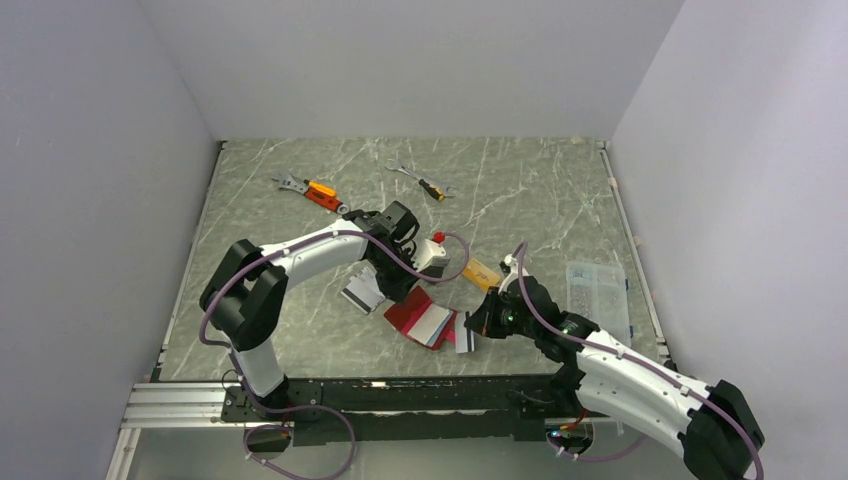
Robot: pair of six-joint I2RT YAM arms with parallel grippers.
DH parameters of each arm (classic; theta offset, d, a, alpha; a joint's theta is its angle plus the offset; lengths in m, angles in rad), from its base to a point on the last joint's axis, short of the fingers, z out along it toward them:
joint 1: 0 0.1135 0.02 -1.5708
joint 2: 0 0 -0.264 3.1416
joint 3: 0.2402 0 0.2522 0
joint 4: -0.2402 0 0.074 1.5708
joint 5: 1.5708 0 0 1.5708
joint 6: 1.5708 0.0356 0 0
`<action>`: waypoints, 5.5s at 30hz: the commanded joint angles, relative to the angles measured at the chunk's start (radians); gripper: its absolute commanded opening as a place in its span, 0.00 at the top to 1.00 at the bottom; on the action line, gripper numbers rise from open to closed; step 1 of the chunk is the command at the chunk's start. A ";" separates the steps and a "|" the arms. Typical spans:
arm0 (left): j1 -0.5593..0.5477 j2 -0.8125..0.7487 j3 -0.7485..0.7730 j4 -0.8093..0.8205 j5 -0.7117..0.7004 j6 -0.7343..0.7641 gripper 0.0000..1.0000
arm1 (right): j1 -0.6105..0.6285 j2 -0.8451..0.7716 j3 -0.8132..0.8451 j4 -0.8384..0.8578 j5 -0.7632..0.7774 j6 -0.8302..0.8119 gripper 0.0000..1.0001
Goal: Put the credit cards into the card holder
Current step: Open the card holder at the center of the board.
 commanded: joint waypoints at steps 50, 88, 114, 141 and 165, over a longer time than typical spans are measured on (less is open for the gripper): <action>-0.005 -0.045 -0.015 0.004 0.000 -0.023 1.00 | 0.041 0.157 0.045 0.007 -0.168 -0.031 1.00; -0.006 -0.057 -0.024 0.003 0.007 -0.016 1.00 | 0.042 0.207 0.050 0.096 -0.187 -0.018 1.00; -0.005 -0.067 -0.036 0.006 0.042 -0.012 1.00 | 0.056 0.316 0.178 0.142 -0.213 -0.058 1.00; 0.123 -0.157 -0.279 0.198 0.371 -0.155 0.93 | 0.084 0.518 0.290 0.269 -0.241 -0.073 1.00; 0.196 -0.327 -0.393 0.266 0.434 -0.115 0.63 | 0.113 0.695 0.282 0.246 -0.252 -0.094 1.00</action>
